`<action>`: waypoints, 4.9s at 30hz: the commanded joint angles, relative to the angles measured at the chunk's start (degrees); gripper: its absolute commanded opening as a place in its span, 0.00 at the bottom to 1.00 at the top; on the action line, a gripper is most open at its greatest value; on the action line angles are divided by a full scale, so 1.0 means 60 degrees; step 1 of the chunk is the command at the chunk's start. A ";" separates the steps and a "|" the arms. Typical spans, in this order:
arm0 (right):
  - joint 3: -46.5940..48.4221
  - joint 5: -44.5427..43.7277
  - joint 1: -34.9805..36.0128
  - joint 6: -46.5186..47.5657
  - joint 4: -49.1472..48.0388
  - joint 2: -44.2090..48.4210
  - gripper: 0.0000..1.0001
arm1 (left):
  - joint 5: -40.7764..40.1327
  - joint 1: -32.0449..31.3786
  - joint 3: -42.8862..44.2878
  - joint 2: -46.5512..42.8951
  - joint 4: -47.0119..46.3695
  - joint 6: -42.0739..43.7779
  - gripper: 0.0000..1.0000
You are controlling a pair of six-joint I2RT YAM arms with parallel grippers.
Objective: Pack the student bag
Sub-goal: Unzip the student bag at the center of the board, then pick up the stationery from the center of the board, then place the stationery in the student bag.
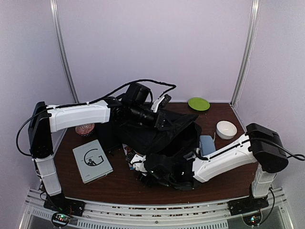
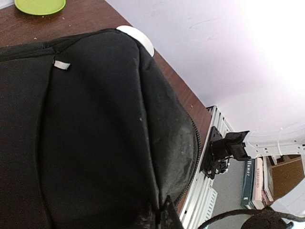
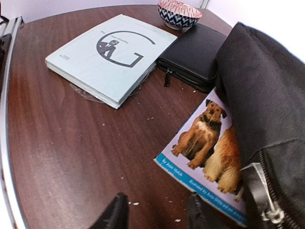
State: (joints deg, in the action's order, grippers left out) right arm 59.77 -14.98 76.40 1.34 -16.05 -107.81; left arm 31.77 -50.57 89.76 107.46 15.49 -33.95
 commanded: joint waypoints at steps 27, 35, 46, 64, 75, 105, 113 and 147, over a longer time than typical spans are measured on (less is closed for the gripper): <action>-0.4512 -0.0793 -0.2743 -0.7190 0.0613 0.6521 0.70 | -0.2922 0.0277 -0.3759 -0.3539 -0.0428 0.3226 0.00; -0.4643 -0.0789 -0.3123 -0.8467 0.0853 0.5956 0.70 | -0.4072 -0.0244 -0.3397 -0.3144 0.0468 0.3866 0.53; -0.4785 -0.0649 -0.3239 -0.8801 0.0837 0.5998 0.67 | -0.6083 -0.1723 -0.2484 -0.2380 0.1655 0.5022 0.98; -0.5421 -0.2444 -0.3542 -0.8649 0.4886 0.9551 0.69 | -0.8651 -0.2222 -0.0145 0.0561 0.2876 0.5661 0.42; -0.5776 -0.0438 -0.5636 -0.8102 0.5044 0.8452 0.82 | -0.9773 -0.1701 -0.1315 -0.1719 0.1940 0.4940 0.00; -0.5145 0.0510 -0.6024 -0.7496 0.4379 0.5005 0.87 | -0.8515 -0.1050 -0.2020 -0.3376 0.1323 0.3883 0.00; -0.5265 0.0604 -0.5961 -0.7258 0.4994 0.6579 0.74 | -0.8570 -0.1050 -0.2027 -0.3396 0.1323 0.4019 0.00; -0.1102 0.2546 -0.1981 -0.6840 0.4350 0.5436 0.65 | -0.8416 -0.1645 -0.1592 -0.3814 -0.0161 0.4018 0.00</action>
State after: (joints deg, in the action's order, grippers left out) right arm 47.55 7.07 64.47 -37.76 14.66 -70.67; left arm -20.38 -58.83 78.52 88.79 26.30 -9.52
